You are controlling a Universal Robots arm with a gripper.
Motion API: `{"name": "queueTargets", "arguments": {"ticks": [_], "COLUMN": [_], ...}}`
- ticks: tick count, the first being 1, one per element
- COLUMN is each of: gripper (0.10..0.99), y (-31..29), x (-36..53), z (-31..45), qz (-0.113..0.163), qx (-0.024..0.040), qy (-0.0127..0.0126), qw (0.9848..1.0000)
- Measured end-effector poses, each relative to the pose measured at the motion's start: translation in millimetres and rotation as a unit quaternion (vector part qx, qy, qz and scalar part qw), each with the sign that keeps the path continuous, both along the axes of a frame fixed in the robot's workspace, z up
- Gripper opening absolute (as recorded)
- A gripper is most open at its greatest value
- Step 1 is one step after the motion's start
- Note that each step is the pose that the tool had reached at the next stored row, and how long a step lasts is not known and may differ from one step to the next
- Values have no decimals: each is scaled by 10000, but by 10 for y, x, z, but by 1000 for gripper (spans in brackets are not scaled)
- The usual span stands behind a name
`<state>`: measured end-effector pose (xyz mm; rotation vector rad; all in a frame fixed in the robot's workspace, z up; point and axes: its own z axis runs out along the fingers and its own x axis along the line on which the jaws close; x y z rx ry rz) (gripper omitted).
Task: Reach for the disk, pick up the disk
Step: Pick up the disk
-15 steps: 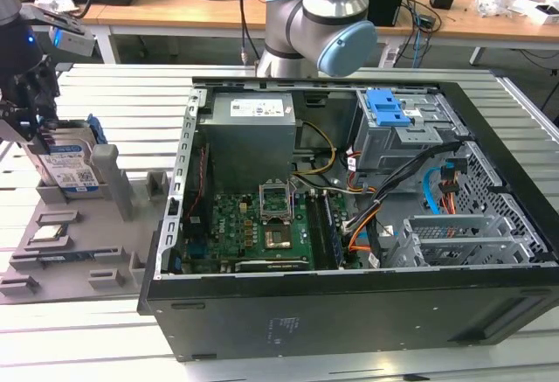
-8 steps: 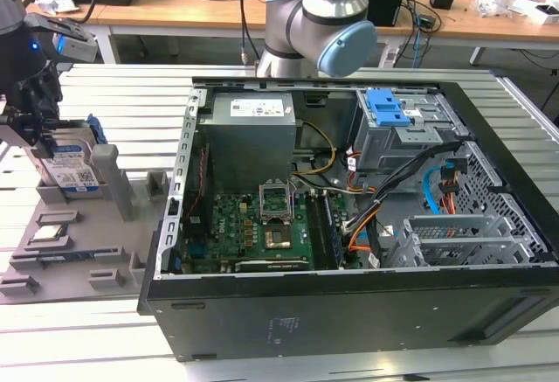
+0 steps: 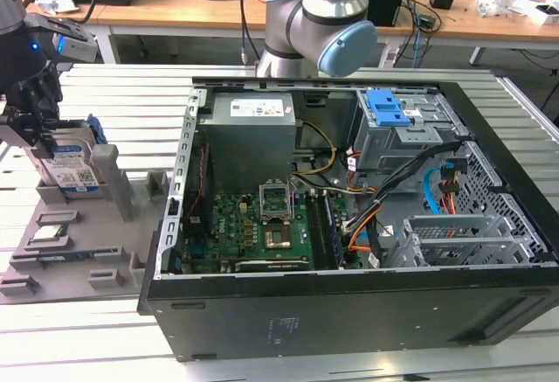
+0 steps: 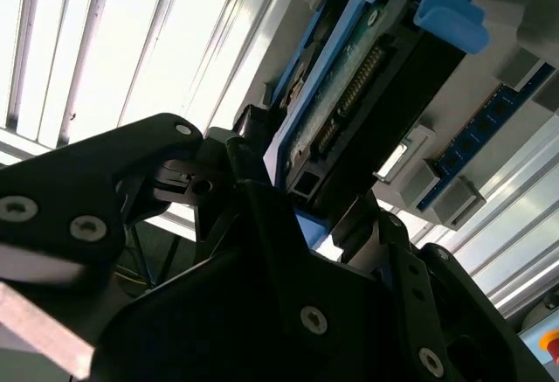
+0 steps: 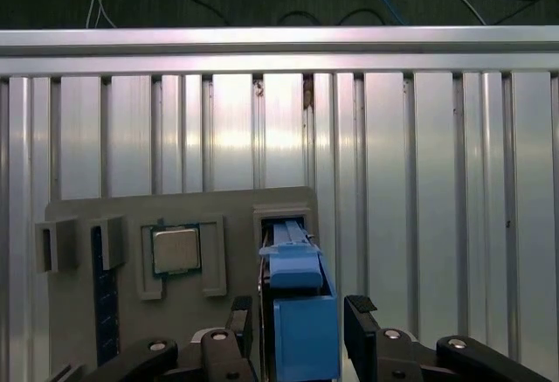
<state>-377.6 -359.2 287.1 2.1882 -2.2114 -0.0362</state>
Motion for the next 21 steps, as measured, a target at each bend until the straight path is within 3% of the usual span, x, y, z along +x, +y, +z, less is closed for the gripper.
{"name": "queueTargets", "arguments": {"ticks": [2,4,21], "gripper": [529,365,365], "y": [0,0,0], "x": [0,1,2], "z": [0,-1,0], "qz": [0,0,3], "qx": [0,0,0], "qy": [0,0,0], "qw": [10000,10000,10000]}}
